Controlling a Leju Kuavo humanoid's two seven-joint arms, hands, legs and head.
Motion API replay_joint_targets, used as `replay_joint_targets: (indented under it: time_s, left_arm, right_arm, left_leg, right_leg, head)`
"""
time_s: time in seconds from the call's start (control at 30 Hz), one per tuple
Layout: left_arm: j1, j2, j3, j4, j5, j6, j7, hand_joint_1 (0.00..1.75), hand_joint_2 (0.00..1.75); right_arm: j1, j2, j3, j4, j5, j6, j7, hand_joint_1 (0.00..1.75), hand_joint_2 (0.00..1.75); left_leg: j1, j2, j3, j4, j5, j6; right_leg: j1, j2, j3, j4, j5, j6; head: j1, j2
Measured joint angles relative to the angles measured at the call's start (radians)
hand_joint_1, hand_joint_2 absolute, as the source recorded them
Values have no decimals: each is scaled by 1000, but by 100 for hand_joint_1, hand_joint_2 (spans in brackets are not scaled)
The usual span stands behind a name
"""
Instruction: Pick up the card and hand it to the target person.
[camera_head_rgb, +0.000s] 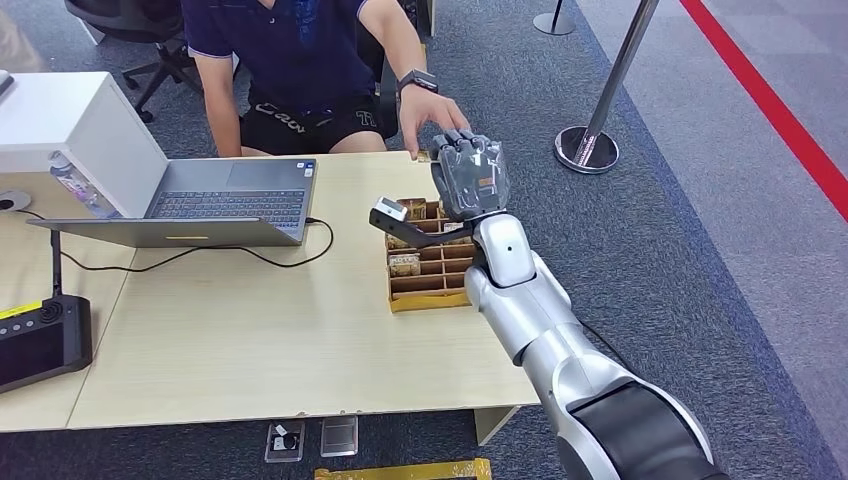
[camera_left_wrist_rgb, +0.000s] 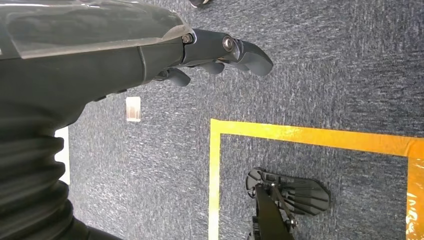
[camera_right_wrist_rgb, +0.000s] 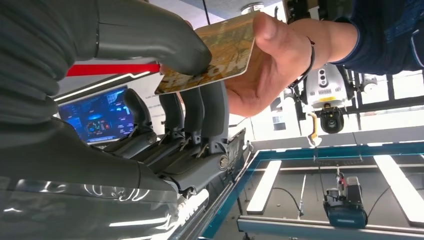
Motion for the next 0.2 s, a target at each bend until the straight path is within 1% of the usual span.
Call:
replay_joint_targets:
  time_s: [0.2]
  left_arm:
    - [2, 0, 1, 0, 0, -2, -12, 0, 175]
  right_arm:
    - [-3, 6, -15, 12, 10, 0, -1, 131, 175]
  left_leg:
    - [0, 0, 0, 0, 0, 0]
  right_leg:
    - [0, 0, 0, 0, 0, 0]
  head:
    - [0, 0]
